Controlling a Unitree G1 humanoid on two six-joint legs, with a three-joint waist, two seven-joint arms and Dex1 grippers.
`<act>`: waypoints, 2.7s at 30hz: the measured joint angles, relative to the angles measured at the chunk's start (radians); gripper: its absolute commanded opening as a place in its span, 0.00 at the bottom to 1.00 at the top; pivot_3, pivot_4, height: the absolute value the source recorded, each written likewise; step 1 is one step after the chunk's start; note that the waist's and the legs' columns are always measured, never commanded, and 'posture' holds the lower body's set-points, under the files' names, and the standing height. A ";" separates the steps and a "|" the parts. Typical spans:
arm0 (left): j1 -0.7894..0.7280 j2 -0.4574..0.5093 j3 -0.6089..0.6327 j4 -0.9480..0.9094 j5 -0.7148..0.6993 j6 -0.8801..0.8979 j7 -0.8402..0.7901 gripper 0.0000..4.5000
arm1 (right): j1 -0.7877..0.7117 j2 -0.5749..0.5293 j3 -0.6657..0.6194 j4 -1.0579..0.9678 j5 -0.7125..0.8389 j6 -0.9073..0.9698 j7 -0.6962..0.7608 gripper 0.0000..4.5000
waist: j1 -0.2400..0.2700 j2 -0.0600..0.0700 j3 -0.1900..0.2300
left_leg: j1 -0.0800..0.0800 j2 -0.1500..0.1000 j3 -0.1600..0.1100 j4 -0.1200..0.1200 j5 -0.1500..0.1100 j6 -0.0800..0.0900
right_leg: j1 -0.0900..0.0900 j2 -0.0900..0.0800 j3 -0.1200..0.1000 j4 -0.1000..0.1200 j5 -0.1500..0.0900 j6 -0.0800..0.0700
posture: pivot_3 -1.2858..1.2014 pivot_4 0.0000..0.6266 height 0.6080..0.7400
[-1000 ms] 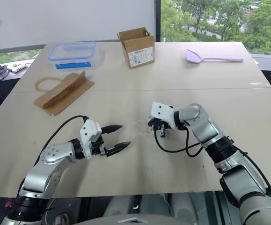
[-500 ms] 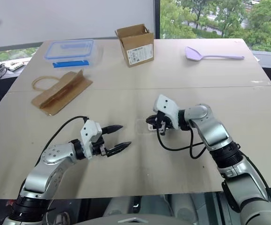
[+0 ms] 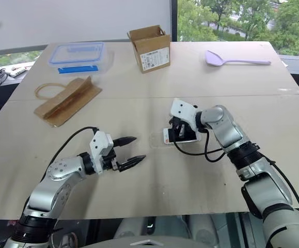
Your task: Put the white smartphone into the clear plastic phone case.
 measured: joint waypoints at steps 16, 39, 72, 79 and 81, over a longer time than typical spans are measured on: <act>0.038 0.000 0.000 -0.013 0.000 0.000 0.023 0.90 | -0.015 -0.022 -0.063 -0.062 0.057 -0.006 0.124 0.01 | 0.001 0.001 0.001 | 0.000 0.001 -0.001 0.000 0.000 0.000 | 0.000 0.000 0.000 0.000 0.000 0.000 | 0.52 0.24 1.00; 0.015 -0.001 0.000 -0.011 0.000 0.000 0.018 0.90 | 0.153 -0.292 0.013 -0.377 0.188 0.216 0.334 0.01 | 0.003 0.000 0.001 | 0.000 0.002 0.000 0.000 0.000 0.000 | 0.000 0.000 0.000 -0.001 0.000 0.000 | 0.52 0.24 1.00; 0.044 0.000 0.000 -0.019 0.000 0.001 0.026 0.90 | 0.097 -0.159 -0.049 -0.393 0.228 0.239 0.250 0.01 | 0.001 0.001 0.001 | 0.000 0.002 -0.001 0.000 0.000 0.000 | 0.000 0.001 0.000 0.000 0.000 0.000 | 0.52 0.24 1.00; 0.034 -0.002 -0.002 -0.019 0.000 0.002 0.027 0.90 | 0.070 -0.059 0.008 -0.228 0.119 0.154 0.123 0.01 | 0.004 0.001 0.001 | 0.000 0.001 0.000 0.001 0.000 0.000 | 0.000 0.000 0.000 0.000 0.000 0.000 | 0.52 0.24 1.00; 0.033 -0.001 -0.002 -0.019 0.000 0.002 0.027 0.90 | 0.072 -0.056 0.032 -0.217 0.098 0.138 0.121 0.01 | 0.003 0.000 0.001 | 0.000 0.001 0.000 0.001 0.000 0.000 | 0.000 0.000 0.000 0.000 0.000 0.000 | 0.52 0.24 1.00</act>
